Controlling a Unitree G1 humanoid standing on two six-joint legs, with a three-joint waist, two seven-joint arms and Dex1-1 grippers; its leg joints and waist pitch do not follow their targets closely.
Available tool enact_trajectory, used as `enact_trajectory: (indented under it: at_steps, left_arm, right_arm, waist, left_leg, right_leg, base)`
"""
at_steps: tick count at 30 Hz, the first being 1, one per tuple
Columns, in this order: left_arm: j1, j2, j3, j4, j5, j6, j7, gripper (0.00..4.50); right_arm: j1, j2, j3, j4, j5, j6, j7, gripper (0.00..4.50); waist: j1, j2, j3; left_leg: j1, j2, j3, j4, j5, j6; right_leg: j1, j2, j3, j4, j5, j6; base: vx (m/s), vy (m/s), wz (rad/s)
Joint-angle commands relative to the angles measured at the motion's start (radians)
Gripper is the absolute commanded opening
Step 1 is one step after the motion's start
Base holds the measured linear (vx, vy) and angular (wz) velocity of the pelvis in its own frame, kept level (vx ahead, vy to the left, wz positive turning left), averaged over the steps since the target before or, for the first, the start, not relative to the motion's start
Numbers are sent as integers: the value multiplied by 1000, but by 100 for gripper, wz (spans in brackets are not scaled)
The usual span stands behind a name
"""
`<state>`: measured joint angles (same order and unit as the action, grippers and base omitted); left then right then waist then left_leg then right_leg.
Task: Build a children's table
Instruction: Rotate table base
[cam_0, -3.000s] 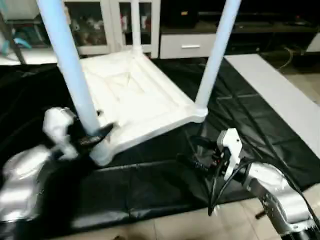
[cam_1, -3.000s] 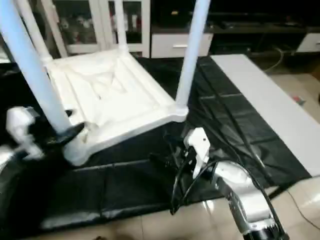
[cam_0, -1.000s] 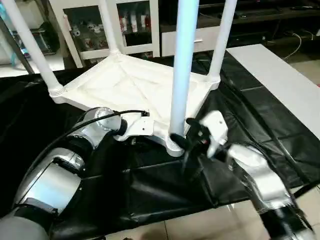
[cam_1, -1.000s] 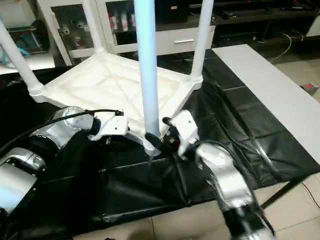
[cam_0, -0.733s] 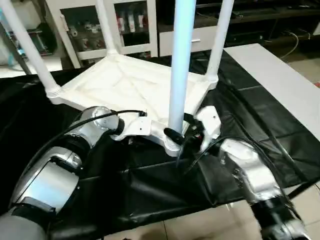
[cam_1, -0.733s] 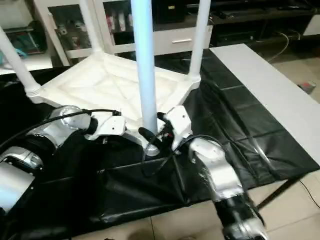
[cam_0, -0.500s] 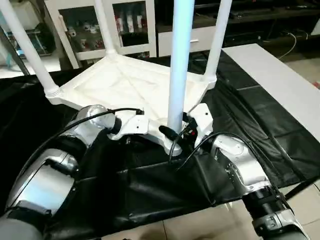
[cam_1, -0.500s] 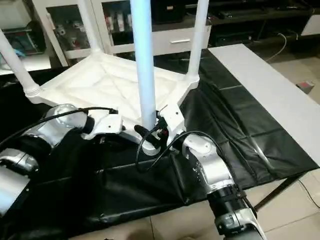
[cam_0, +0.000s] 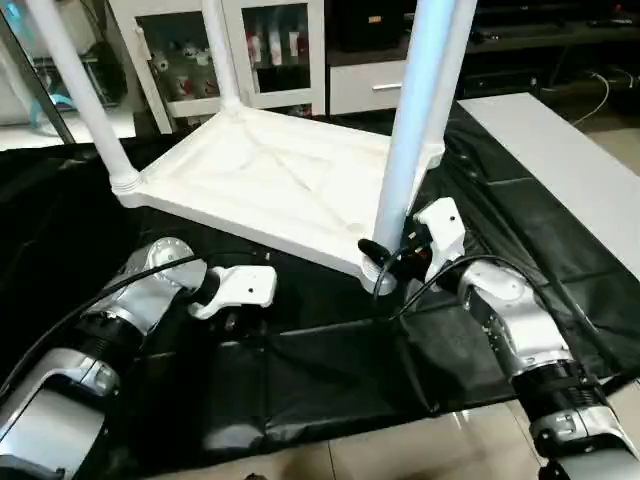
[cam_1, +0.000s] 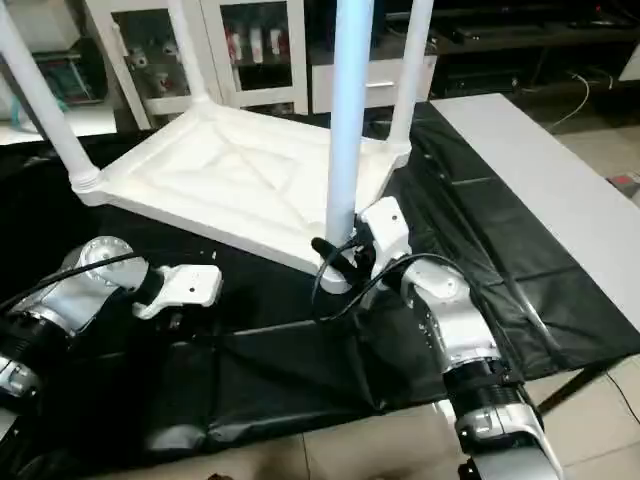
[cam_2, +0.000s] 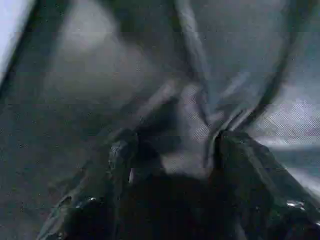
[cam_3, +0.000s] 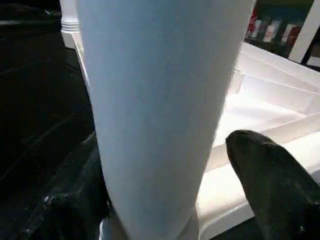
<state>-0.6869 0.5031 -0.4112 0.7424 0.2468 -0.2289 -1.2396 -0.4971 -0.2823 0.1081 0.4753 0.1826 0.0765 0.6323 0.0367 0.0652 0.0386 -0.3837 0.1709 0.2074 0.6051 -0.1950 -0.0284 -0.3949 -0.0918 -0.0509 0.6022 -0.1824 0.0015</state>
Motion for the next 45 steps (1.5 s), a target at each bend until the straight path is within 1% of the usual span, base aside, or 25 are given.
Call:
enact_trajectory:
  at_steps: [1, 3, 4, 5, 6, 7, 8, 9, 11, 12, 14, 15, 16, 18, 19, 20, 22, 28, 32, 34, 37, 39, 41, 42, 45]
  left_arm:
    - [-9, -28, 18, -6, -20, -34, 49, 300]
    - [-52, -69, 50, 16, -49, -105, 104, 300]
    - [-74, -86, 64, 17, -63, -113, 120, 319]
    - [-87, -94, 69, 20, -68, -110, 126, 319]
    - [-97, -101, 75, 17, -72, -99, 128, 329]
    - [-123, -110, 73, 36, -61, -101, 147, 336]
    - [-154, -117, 63, 68, -39, -120, 171, 336]
    - [-180, -122, 53, 97, -18, -136, 195, 344]
    - [-225, -132, 33, 149, 21, -151, 232, 364]
    - [-245, -139, 22, 178, 43, -157, 261, 368]
    - [-278, -154, -7, 247, 90, -161, 317, 368]
    - [-289, -158, -25, 270, 114, -162, 340, 368]
    - [-299, -161, -42, 290, 135, -159, 360, 368]
    - [-317, -181, -79, 344, 174, -132, 390, 368]
    - [-325, -191, -89, 370, 185, -119, 402, 368]
    - [-335, -202, -99, 402, 198, -112, 413, 368]
    - [-341, -212, -111, 434, 216, -108, 419, 368]
    - [-353, -235, -171, 526, 301, -99, 485, 368]
    - [-356, -235, -190, 548, 315, -105, 465, 368]
    - [-357, -237, -188, 561, 316, -112, 433, 368]
    - [-347, -233, -201, 575, 331, -134, 362, 368]
    - [-328, -231, -189, 587, 310, -126, 237, 368]
    - [-323, -228, -187, 588, 302, -120, 199, 368]
    - [-320, -225, -171, 590, 279, -105, 140, 368]
    - [-321, -214, -162, 586, 268, -106, 104, 368]
  right_arm:
    - [-10, 0, -3, -20, 0, -9, 21, 380]
    - [0, 1, -2, -33, 0, -8, 26, 380]
    - [5, 1, -1, -37, 0, -9, 30, 380]
    - [8, 0, -1, -40, 1, -10, 32, 380]
    - [10, 0, -2, -41, 1, -13, 36, 380]
    - [15, -2, -2, -43, 1, -15, 38, 380]
    - [21, -5, -2, -49, 2, -15, 38, 380]
    - [27, -7, -2, -56, 1, -14, 38, 380]
    - [43, -13, 0, -77, 2, -10, 40, 380]
    - [49, -16, 1, -86, -1, -7, 42, 380]
    - [58, -19, -2, -99, -3, -3, 46, 380]
    - [58, -19, -3, -100, -3, -3, 47, 380]
    - [59, -20, -4, -101, -4, -2, 49, 380]
    - [60, -22, -3, -107, -5, 0, 53, 380]
    - [61, -23, -3, -111, -5, 2, 54, 380]
    - [61, -24, -1, -116, -5, 4, 55, 380]
    - [60, -25, 0, -119, -5, 6, 56, 380]
    - [37, -14, 6, -111, -14, 8, 48, 380]
    - [17, -4, 7, -93, -20, 5, 43, 380]
    - [1, 1, 4, -73, -22, 2, 41, 380]
    - [-16, 8, 4, -50, -26, -5, 40, 380]
    - [-28, 16, 8, -35, -28, -11, 44, 380]
    - [-31, 17, 10, -30, -30, -13, 45, 380]
    - [-36, 19, 11, -20, -33, -18, 47, 380]
    - [-37, 18, 10, -17, -33, -21, 50, 380]
  waist:
    - [-1, -7, -63]
    - [0, -7, -68]
    - [2, -8, -70]
    - [4, -5, -72]
    - [4, -10, -72]
    - [4, -10, -72]
    - [4, -12, -71]
    - [5, 16, -72]
    - [-5, 2, -70]
    - [-4, 0, -70]
    - [-5, 0, -69]
    - [-6, 7, -69]
    - [-9, 3, -71]
    - [-11, 11, -71]
    - [-8, 9, -72]
    - [-7, 15, -73]
    - [-7, 10, -73]
    - [-6, 8, -72]
    - [-9, 9, -68]
    - [-9, 5, -68]
    - [-8, 6, -71]
    - [-6, 7, -72]
    - [-6, 9, -71]
    - [-3, 12, -72]
    - [-5, 13, -69]
  left_leg:
    - [27, 61, -29, -79, -216, 30]
    - [24, 59, -28, -74, -190, 42]
    - [24, 59, -28, -72, -177, 47]
    - [21, 59, -28, -69, -144, 58]
    - [17, 57, -28, -67, -122, 74]
    - [17, 57, -28, -67, -122, 74]
    - [15, 54, -27, -63, -116, 94]
    - [19, 55, -30, -62, -123, 89]
    - [18, 52, -28, -64, -148, 87]
    - [15, 53, -31, -63, -146, 87]
    - [14, 52, -30, -61, -146, 91]
    - [14, 53, -31, -62, -149, 91]
    - [13, 53, -33, -62, -148, 93]
    - [15, 53, -32, -61, -154, 94]
    - [18, 55, -33, -61, -154, 93]
    - [17, 55, -34, -61, -148, 95]
    - [16, 54, -34, -60, -145, 98]
    - [16, 55, -35, -61, -158, 106]
    - [16, 55, -36, -65, -189, 94]
    - [17, 55, -37, -66, -193, 87]
    - [16, 55, -37, -65, -164, 94]
    - [15, 55, -36, -63, -140, 105]
    - [14, 55, -35, -63, -133, 116]
    - [16, 56, -34, -63, -140, 116]
    - [18, 58, -35, -67, -175, 105]
  right_leg:
    - [35, -61, 39, -59, -126, -268]
    - [36, -58, 37, -56, -79, -276]
    - [38, -59, 37, -53, -58, -279]
    - [40, -58, 36, -47, -8, -285]
    - [42, -57, 35, -43, 23, -290]
    - [42, -57, 35, -43, 23, -290]
    - [42, -58, 34, -45, 15, -287]
    - [41, -60, 33, -43, 5, -287]
    - [43, -53, 32, -55, -16, -277]
    - [48, -59, 33, -52, -21, -279]
    - [47, -58, 33, -56, -37, -273]
    - [47, -57, 32, -58, -46, -271]
    - [49, -56, 31, -57, -45, -271]
    - [46, -55, 31, -59, -48, -275]
    - [46, -56, 31, -58, -42, -279]
    - [46, -57, 31, -57, -28, -283]
    - [47, -56, 30, -57, -8, -287]
    - [48, -60, 30, -59, -11, -293]
    - [47, -60, 29, -65, -70, -289]
    - [47, -61, 30, -66, -87, -289]
    - [47, -61, 30, -61, -45, -293]
    - [49, -63, 30, -57, -6, -301]
    - [49, -63, 29, -55, 16, -308]
    - [49, -66, 28, -55, 7, -312]
    - [48, -64, 28, -59, -33, -310]
  base:
    - [0, 0, 0]
    - [0, 0, 0]
    - [0, 0, 0]
    - [0, 0, 0]
    - [0, 0, 0]
    - [0, 0, 0]
    - [0, 0, 0]
    - [0, 0, 0]
    - [0, 0, 0]
    - [0, 0, 0]
    - [0, 0, 0]
    - [0, 0, 0]
    - [0, 0, 0]
    - [0, 0, 0]
    - [0, 0, 0]
    - [0, 0, 0]
    - [0, 0, 0]
    - [0, 0, 0]
    - [0, 0, 0]
    - [0, 0, 0]
    - [0, 0, 0]
    - [0, 0, 0]
    - [0, 0, 0]
    - [0, 0, 0]
    - [0, 0, 0]
